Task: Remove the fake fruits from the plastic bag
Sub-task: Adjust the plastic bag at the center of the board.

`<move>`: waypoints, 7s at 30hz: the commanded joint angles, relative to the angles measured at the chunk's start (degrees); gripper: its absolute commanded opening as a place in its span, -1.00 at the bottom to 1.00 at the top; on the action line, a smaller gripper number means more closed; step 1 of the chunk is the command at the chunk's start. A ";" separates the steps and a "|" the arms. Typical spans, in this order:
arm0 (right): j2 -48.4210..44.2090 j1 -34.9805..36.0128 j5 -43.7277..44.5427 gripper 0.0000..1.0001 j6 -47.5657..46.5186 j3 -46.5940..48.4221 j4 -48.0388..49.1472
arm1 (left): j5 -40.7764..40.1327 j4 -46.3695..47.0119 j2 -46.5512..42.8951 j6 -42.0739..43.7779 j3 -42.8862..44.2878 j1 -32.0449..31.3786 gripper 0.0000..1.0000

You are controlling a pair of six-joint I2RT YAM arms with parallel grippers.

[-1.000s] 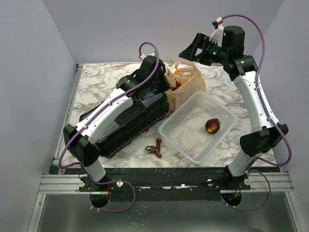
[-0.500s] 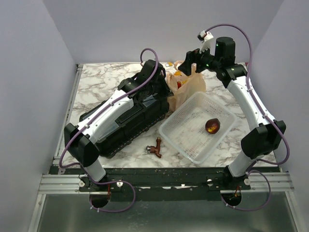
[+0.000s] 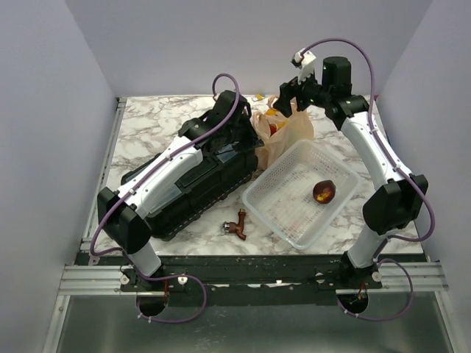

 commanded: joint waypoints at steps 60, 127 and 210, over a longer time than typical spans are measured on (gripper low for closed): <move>-0.73 -10.99 26.15 0.70 39.57 13.92 -24.56 | 10.82 5.63 -8.08 -1.16 -5.94 2.12 -1.00; -30.95 -1.22 5.16 1.00 16.49 -30.02 14.14 | 9.43 -8.96 -4.79 10.81 -1.62 -1.74 -0.98; -14.53 -18.96 26.16 -0.99 45.46 -30.01 3.81 | 13.39 -13.61 -2.78 12.08 11.34 1.48 0.97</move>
